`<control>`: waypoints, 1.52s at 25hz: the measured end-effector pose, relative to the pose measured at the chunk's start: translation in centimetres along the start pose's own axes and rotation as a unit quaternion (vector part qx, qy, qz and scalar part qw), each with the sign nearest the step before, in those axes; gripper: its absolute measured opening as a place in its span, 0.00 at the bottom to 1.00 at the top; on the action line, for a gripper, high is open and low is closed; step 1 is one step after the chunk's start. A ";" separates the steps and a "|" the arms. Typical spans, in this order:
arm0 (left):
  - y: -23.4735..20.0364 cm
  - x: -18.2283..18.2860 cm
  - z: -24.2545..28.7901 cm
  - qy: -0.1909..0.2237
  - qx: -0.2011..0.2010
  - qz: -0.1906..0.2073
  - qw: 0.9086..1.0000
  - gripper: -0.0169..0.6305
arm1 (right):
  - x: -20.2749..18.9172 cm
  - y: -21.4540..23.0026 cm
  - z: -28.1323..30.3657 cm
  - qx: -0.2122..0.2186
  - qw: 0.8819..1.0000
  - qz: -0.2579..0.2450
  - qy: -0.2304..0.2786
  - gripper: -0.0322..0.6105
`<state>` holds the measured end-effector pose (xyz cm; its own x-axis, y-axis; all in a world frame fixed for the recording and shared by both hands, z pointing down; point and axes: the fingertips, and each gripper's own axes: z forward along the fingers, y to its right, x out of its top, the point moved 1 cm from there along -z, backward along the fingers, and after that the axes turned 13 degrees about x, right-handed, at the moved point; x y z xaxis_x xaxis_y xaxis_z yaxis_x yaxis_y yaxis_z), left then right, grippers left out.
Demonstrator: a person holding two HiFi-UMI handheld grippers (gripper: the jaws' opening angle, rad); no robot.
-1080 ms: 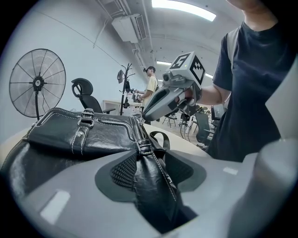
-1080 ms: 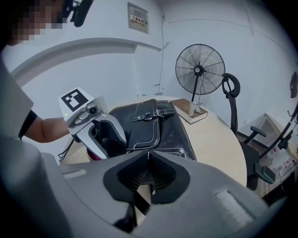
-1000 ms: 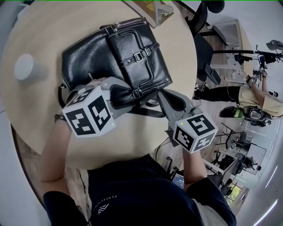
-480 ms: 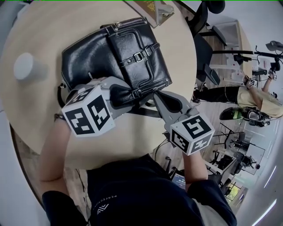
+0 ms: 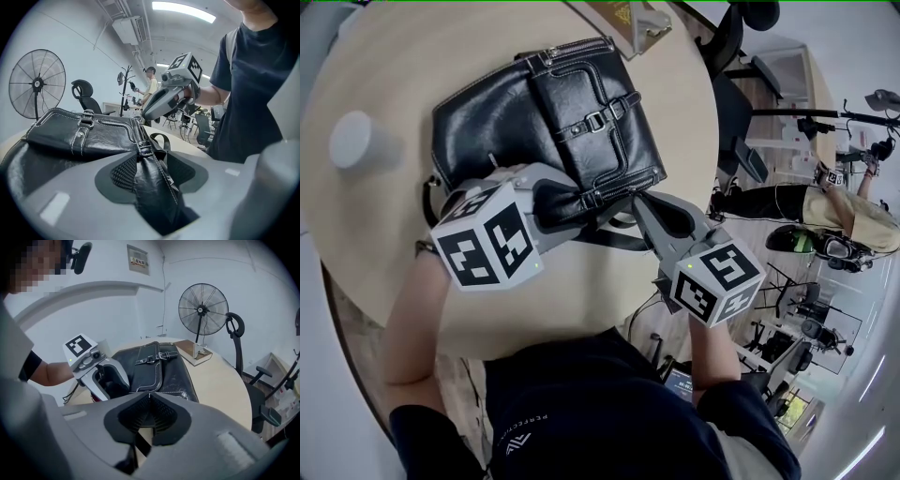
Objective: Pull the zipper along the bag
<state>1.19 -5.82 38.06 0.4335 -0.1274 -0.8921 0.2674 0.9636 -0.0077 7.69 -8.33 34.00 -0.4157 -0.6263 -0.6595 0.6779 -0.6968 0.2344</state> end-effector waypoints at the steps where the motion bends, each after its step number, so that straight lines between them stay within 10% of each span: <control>1: 0.0 0.0 0.0 0.000 0.000 0.000 1.000 0.37 | 0.1 0.1 -0.1 -0.004 1.000 -0.001 0.001 0.07; 38: 0.3 -0.2 0.0 -0.004 0.000 -0.020 1.000 0.39 | -0.7 -0.8 1.6 -0.021 0.999 -0.040 -0.001 0.07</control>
<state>1.20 -5.48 38.28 0.4292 -0.1668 -0.8877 0.2837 0.9580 -0.0428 6.48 -7.91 35.46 -0.4697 -0.5702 -0.6740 0.6676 -0.7290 0.1515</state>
